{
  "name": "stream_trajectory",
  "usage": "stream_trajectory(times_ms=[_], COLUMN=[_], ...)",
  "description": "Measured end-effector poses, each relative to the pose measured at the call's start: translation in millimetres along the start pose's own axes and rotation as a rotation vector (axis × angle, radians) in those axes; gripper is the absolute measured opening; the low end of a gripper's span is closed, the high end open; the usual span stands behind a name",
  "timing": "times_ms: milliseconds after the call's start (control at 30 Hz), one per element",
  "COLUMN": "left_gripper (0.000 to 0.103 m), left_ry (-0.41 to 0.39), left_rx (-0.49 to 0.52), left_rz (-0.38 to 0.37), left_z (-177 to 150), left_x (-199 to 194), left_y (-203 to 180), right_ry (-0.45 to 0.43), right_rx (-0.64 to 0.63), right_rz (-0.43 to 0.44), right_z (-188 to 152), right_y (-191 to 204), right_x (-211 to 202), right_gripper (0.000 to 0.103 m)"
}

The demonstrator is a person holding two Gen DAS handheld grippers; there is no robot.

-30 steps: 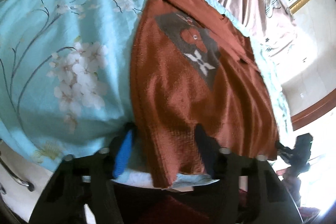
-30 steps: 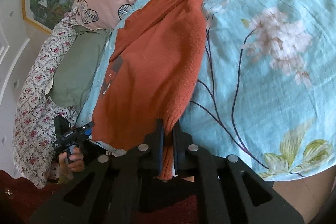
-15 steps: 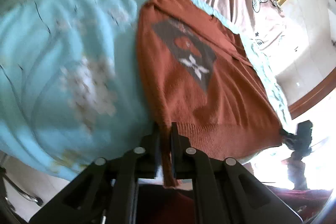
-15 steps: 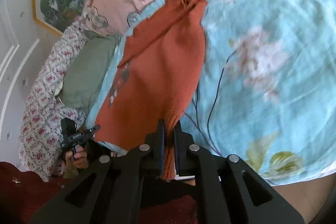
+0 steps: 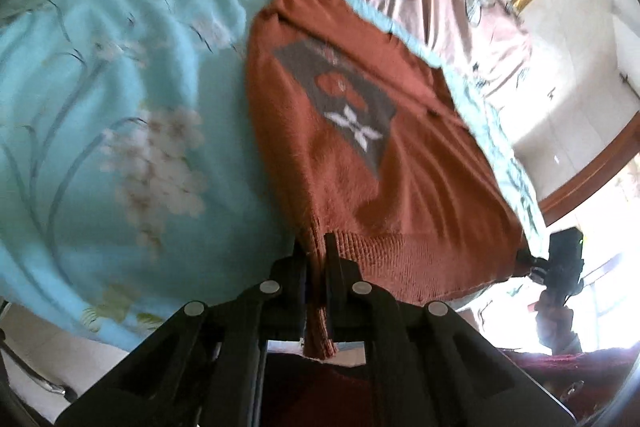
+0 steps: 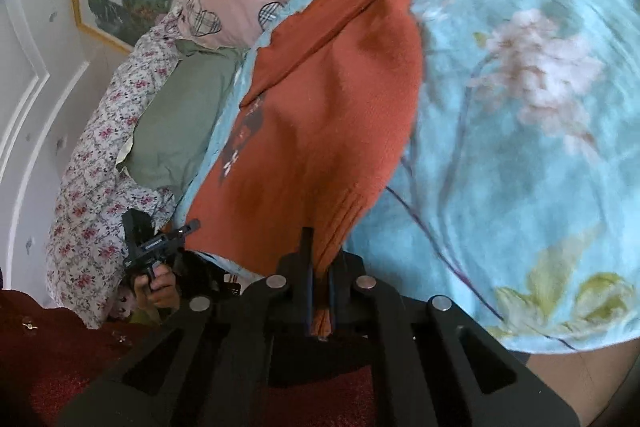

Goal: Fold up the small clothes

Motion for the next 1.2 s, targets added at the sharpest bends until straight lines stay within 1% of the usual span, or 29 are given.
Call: stream_trajectory(times_ms=[100, 233, 333, 400, 500, 567, 633, 667, 733, 767, 867, 900, 1000, 1033, 1100, 1167, 1200], left_gripper=[0.004, 0.004, 0.004, 0.004, 0.004, 0.004, 0.005, 0.005, 0.005, 0.005, 0.005, 0.005, 0.005, 0.005, 0.005, 0.005, 0.005], left_ry=[-0.036, -0.106, -0.149, -0.146, -0.15, -0.167, -0.195, -0.211, -0.253, -0.27, -0.311, -0.325, -0.336, -0.338, -0.337, -0.327, -0.319], left_rx=[-0.042, -0.033, -0.021, -0.031, -0.055, -0.035, -0.013, -0.005, 0.012, 0.018, 0.033, 0.046, 0.067, 0.077, 0.094, 0.083, 0.075], left_rz=[-0.026, -0.055, -0.063, -0.056, -0.079, -0.074, -0.083, -0.091, -0.11, -0.113, -0.105, -0.087, -0.041, -0.024, 0.02, 0.045, 0.056], left_z=[7.0, 24.5, 37.1, 40.4, 48.6, 59.5, 77.5, 88.3, 117.7, 134.2, 181.4, 198.3, 243.9, 256.1, 287.1, 310.3, 323.0], left_x=[-7.0, -26.0, -38.6, -37.1, -36.5, -38.8, -41.7, -43.8, -43.5, -41.0, -28.5, -22.0, 4.4, 13.0, 37.6, 60.2, 72.9], left_y=[3.9, -8.6, -12.3, -8.6, -10.8, -18.5, -28.7, -32.9, -45.1, -51.0, -68.1, -73.8, -87.5, -90.6, -93.1, -90.3, -86.2], right_ry=[-0.025, -0.073, -0.058, -0.069, -0.112, -0.149, -0.188, -0.217, -0.251, -0.27, -0.305, -0.313, -0.314, -0.313, -0.306, -0.296, -0.284], right_rx=[-0.01, -0.048, -0.053, -0.034, -0.041, -0.064, -0.086, -0.099, -0.114, -0.118, -0.14, -0.142, -0.138, -0.127, -0.091, -0.076, -0.076], right_rz=[0.052, 0.13, 0.126, 0.141, 0.156, 0.156, 0.139, 0.13, 0.108, 0.077, 0.004, -0.032, -0.146, -0.169, -0.185, -0.205, -0.229], right_z=[6.8, 21.4, 23.1, 26.9, 44.4, 63.2, 89.2, 107.5, 135.4, 156.2, 202.3, 220.5, 269.2, 282.7, 313.6, 338.8, 351.2], right_y=[10.6, 31.9, 32.5, 30.4, 37.8, 44.5, 46.4, 47.6, 45.7, 43.7, 37.3, 32.7, 15.9, 9.2, -5.1, -16.5, -23.6], right_x=[-8.1, -27.1, -25.0, -24.9, -29.5, -34.9, -40.6, -42.5, -42.9, -39.6, -28.3, -22.1, 1.1, 9.2, 27.6, 43.6, 53.4], right_gripper=[0.007, 0.007, 0.007, 0.007, 0.007, 0.007, 0.007, 0.007, 0.007, 0.007, 0.007, 0.007, 0.007, 0.007, 0.007, 0.007, 0.007])
Point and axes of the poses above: each gripper's, at about its wrist camera, not at the fingertips, and x roughly the way its jaws point, y to its left, z to its top, the point moved 8 cm from there along x, roughly the way its jaws point, and after that the axes turned 4 degrees about -x, right-handed, at the moved point
